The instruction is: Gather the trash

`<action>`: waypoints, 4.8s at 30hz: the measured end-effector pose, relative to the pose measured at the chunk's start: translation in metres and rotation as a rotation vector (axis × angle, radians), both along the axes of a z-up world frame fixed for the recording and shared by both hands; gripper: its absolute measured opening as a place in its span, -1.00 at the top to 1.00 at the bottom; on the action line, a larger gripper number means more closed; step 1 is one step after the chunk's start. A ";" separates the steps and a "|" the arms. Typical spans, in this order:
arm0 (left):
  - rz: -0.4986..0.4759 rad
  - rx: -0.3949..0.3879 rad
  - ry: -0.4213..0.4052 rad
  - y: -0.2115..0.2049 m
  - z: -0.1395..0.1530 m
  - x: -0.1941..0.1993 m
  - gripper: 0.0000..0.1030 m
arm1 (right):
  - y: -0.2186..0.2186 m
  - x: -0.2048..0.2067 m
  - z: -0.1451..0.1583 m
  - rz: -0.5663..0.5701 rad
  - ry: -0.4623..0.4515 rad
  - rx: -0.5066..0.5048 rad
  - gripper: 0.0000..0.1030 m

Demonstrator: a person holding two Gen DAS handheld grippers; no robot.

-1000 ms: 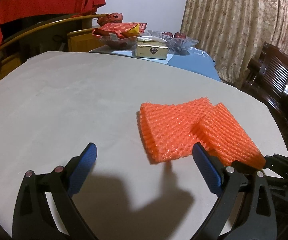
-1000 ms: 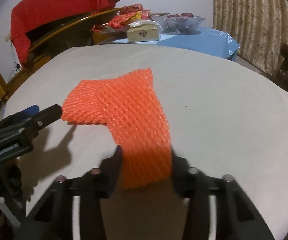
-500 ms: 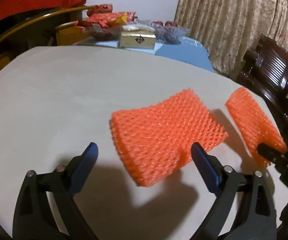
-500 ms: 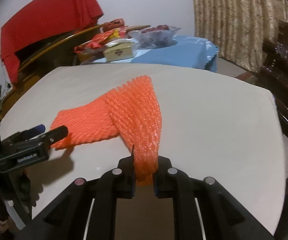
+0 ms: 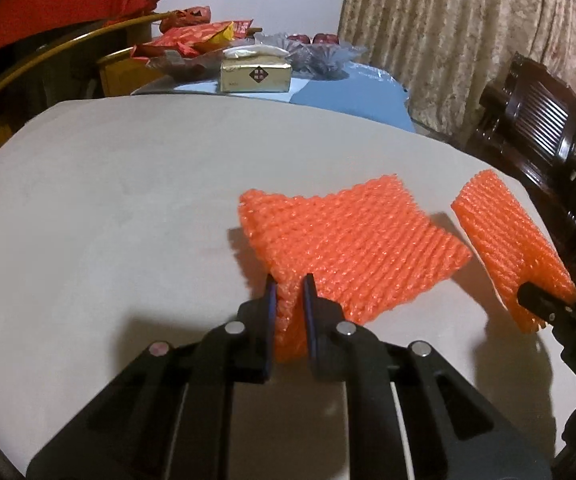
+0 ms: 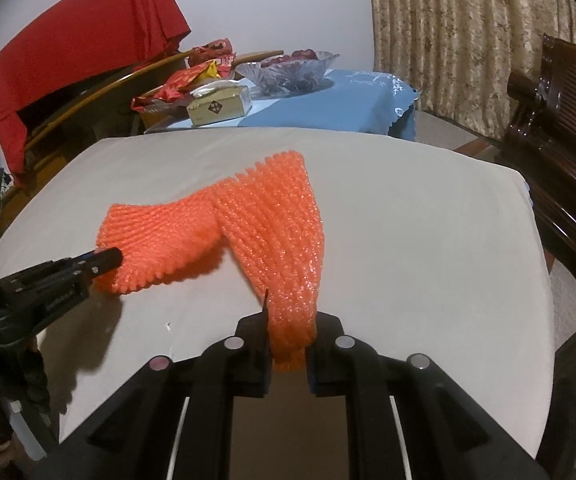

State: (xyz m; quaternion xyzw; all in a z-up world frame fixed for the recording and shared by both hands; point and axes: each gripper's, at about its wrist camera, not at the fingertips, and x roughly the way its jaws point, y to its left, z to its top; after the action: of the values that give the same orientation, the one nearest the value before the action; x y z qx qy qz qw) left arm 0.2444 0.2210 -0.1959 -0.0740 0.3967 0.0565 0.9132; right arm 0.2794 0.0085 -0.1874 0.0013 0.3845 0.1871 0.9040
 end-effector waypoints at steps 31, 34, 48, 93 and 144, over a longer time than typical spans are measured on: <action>-0.043 -0.007 -0.218 -0.081 0.107 -0.067 0.80 | -0.078 -0.057 0.093 -0.108 -0.143 0.080 0.75; -0.057 -0.008 -0.233 -0.091 0.116 -0.072 0.80 | -0.087 -0.066 0.101 -0.119 -0.160 0.080 0.75; -0.184 -0.030 -0.280 -0.156 0.143 -0.094 0.80 | -0.153 -0.115 0.133 -0.216 -0.218 0.069 0.75; -0.613 -0.093 -0.211 -0.373 0.091 -0.092 -0.49 | -0.351 -0.171 0.083 -0.614 -0.122 -0.053 -0.82; -0.406 -0.007 -0.331 -0.270 0.201 -0.205 -0.89 | -0.256 -0.242 0.195 -0.377 -0.272 -0.008 -0.88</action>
State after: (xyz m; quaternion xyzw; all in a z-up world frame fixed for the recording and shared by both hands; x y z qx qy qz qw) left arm 0.0397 -0.0492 0.0050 -0.0045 0.2487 -0.1420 0.9581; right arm 0.0378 -0.2472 0.0074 0.0442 0.2529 0.0119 0.9664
